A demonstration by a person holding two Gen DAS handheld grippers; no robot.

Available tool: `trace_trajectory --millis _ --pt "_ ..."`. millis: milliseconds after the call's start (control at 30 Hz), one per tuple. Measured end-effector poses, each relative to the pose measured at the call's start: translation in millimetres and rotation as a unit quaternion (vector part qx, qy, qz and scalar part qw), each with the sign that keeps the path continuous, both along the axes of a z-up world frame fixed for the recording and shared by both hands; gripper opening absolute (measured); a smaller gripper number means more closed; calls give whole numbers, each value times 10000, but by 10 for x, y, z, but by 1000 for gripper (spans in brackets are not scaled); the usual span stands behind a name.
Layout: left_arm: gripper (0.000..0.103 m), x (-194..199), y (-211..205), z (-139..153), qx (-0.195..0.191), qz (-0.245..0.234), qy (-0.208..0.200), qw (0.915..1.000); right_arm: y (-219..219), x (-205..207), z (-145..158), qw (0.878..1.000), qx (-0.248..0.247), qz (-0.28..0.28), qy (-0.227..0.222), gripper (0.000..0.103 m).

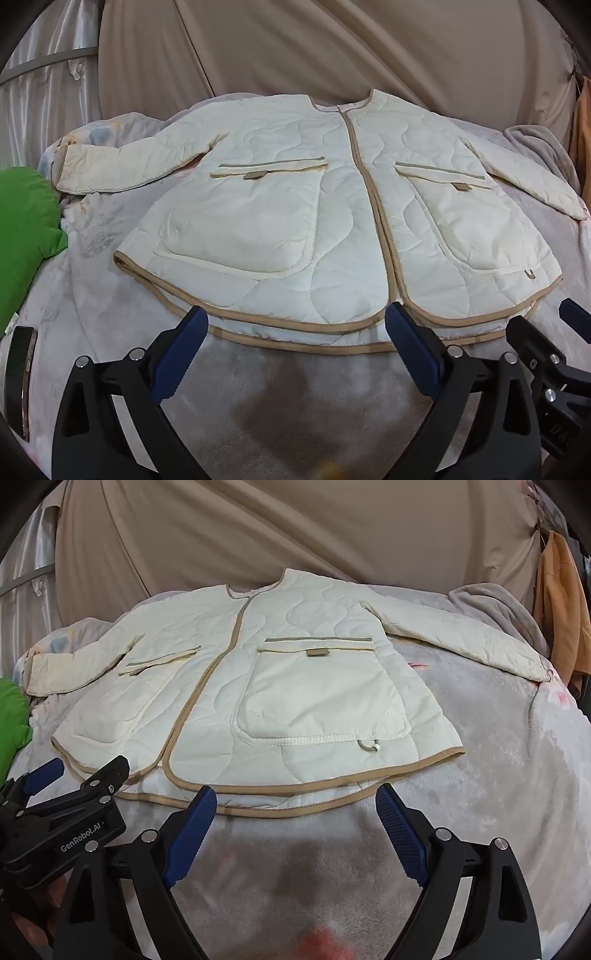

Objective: Fold large clothes

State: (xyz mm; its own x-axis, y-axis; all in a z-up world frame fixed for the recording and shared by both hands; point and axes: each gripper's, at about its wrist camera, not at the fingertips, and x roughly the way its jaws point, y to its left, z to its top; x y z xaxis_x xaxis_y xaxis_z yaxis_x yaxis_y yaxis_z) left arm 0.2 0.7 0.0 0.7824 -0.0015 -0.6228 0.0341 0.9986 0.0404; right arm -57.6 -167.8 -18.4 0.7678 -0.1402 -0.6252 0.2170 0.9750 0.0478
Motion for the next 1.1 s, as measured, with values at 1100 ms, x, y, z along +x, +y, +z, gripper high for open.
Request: trace_trajectory --millis 1100 --pt "94 -7 -108 -124 330 -74 80 9994 89 -19 -89 9999 -132 34 44 86"
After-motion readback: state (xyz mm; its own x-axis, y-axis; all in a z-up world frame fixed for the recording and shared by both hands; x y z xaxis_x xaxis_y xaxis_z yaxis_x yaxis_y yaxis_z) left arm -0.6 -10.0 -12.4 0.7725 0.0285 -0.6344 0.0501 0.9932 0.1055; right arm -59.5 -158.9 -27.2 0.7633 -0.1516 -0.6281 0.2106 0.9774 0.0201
